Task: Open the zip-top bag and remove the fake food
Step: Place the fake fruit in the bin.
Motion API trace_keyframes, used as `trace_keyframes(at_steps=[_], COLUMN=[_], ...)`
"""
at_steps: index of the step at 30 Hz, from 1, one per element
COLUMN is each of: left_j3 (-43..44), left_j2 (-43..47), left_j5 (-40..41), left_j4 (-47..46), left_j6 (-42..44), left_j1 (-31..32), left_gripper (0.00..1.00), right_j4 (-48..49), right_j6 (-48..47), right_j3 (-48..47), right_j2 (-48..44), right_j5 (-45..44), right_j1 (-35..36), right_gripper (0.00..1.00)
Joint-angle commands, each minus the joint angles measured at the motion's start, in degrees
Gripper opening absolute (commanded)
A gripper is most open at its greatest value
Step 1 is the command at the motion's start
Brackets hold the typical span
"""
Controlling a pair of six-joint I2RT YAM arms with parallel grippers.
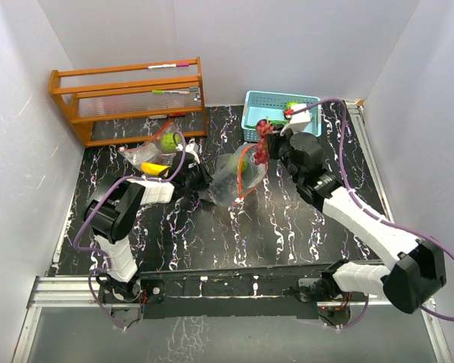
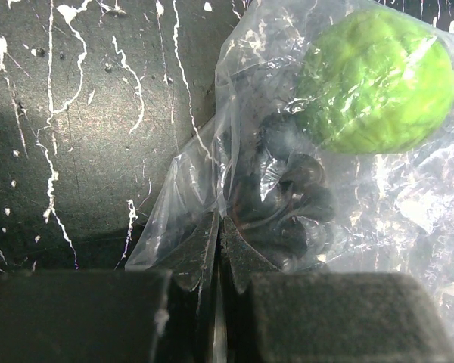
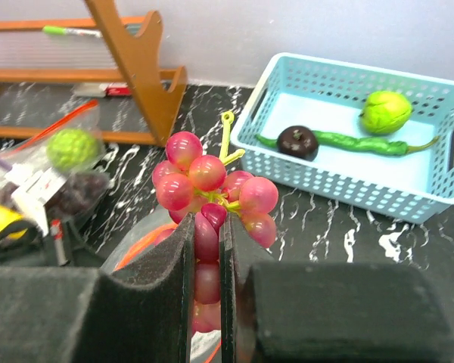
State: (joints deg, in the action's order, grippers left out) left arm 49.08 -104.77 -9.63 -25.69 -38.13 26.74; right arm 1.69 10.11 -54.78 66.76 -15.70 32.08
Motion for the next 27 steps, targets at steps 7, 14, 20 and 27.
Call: trace_keyframes(at_steps=[7,14,20,27], left_j3=[-0.98,-1.22,-0.89,-0.87], left_j2=[0.44,1.18,0.86,1.01], left_j5=[0.43,0.50,0.23,-0.31], left_j4=[0.32,0.11,0.16,-0.09], left_j6=[0.66,0.99,1.34,1.56], left_j1=[-0.37,-0.38,-0.37,-0.37], left_gripper=[0.00,0.00,0.00,0.00], right_j4=[20.60,35.92,40.22,45.44], right_j6=[-9.94,-12.67,-15.80,-20.43], right_j3=[-9.35,-11.03,-16.59,-21.36], right_j2=[15.66,25.30,34.54,45.52], right_j5=[-17.28,-20.64,-22.38,-23.69], right_j1=[-1.84,-5.77,-8.91,-11.42], right_gripper=[0.07,0.07,0.08,0.08])
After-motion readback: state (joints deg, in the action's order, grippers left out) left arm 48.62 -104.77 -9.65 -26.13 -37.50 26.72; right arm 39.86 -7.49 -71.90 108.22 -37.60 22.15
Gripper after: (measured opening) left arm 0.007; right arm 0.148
